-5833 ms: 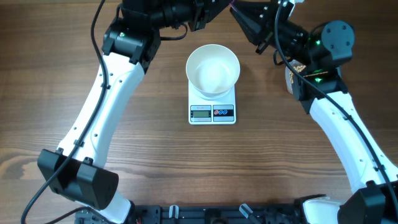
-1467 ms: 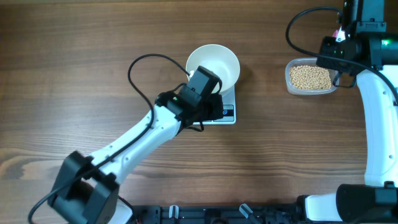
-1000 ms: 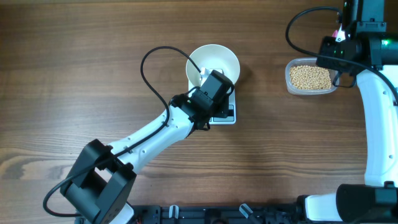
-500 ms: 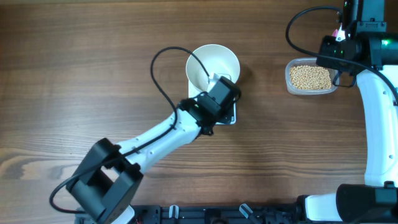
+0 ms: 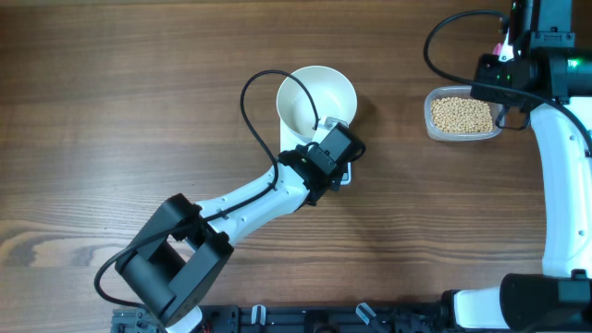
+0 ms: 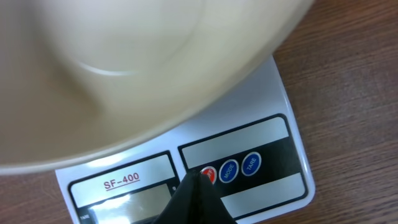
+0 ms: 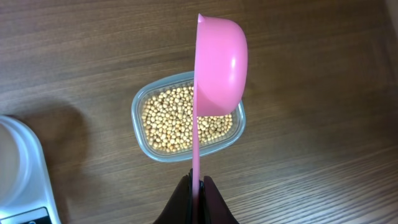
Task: Scoop item into bowl and weigh 150g on scale
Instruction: 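Move the left gripper down to the scale's buttons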
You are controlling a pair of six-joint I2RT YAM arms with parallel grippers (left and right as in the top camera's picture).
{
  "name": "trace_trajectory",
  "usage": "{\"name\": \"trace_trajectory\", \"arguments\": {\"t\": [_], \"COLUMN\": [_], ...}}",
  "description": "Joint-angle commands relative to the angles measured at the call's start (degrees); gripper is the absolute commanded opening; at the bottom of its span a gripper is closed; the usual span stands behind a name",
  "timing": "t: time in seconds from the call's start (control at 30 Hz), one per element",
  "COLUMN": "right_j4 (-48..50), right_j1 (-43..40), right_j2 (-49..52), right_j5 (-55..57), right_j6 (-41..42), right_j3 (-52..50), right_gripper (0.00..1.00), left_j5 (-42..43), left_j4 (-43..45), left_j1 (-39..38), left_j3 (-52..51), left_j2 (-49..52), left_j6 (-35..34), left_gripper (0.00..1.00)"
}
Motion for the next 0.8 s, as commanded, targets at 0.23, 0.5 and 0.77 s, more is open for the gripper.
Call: {"name": "trace_trajectory", "arguments": {"t": [0.23,0.5,0.77], "right_j4": [-0.33,-1.6,-2.05], "right_j1": [0.09,0.09,0.09], "right_j2": [0.44,0.44,0.44], "right_j5": [0.87,1.11,1.11], "right_j6": [-1.6,-2.47,-3.1], "right_j3": [-0.17,-0.17,-0.17], "right_gripper": [0.04,0.04,0.04], "left_j5": [5.57,10.43,13.7], "left_j4": [0.57,-1.2,-8.39], "left_j1": [0.79,1.03,2.75], "left_j3": [-0.55,-0.55,-0.59], "left_j2": [0.44,-2.01,-8.09], "left_j6": [7.37,7.34,7.37], "left_gripper": [0.04,0.04,0.04]}}
